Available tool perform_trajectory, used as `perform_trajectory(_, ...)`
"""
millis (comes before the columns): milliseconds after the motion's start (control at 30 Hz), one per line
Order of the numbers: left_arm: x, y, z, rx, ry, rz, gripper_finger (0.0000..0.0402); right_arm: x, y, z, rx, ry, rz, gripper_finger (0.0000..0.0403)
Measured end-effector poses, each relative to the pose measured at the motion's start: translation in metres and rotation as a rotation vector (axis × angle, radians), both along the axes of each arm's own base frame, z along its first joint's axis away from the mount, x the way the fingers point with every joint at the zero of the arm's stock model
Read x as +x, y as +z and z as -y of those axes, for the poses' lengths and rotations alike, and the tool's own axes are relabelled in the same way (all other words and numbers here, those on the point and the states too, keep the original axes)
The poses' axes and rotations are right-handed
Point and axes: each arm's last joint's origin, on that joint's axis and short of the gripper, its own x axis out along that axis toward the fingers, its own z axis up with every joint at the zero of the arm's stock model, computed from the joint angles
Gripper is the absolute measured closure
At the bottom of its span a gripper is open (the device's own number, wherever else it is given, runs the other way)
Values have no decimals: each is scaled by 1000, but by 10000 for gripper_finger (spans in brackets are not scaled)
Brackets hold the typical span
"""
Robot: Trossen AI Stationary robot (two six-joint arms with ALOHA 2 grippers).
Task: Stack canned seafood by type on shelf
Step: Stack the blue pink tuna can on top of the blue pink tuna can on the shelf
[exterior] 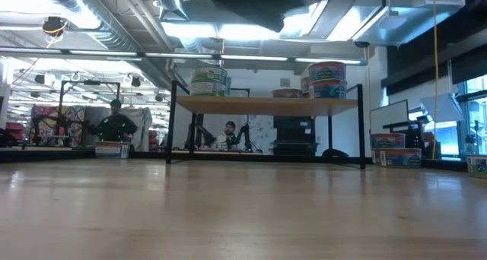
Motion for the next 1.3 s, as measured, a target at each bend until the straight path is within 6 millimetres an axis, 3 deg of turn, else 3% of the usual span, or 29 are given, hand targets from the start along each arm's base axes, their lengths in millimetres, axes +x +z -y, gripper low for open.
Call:
perform_trajectory(167,-7,-20,14,-111,18,92,117,-22,0,-18,199,-24,-189,388)
perform_trajectory(400,-7,-21,20,-213,55,167,117,-54,0,-37,394,-132,-483,388)
perform_trajectory(633,-7,-19,24,-243,55,191,117,-78,-9,-53,395,-218,-599,388)
perform_trajectory(900,-8,-20,25,-262,68,192,117,-70,-30,-65,306,-169,-549,388)
perform_trajectory(1300,-8,-20,25,-259,68,188,117,-28,-37,-45,136,-138,-318,388)
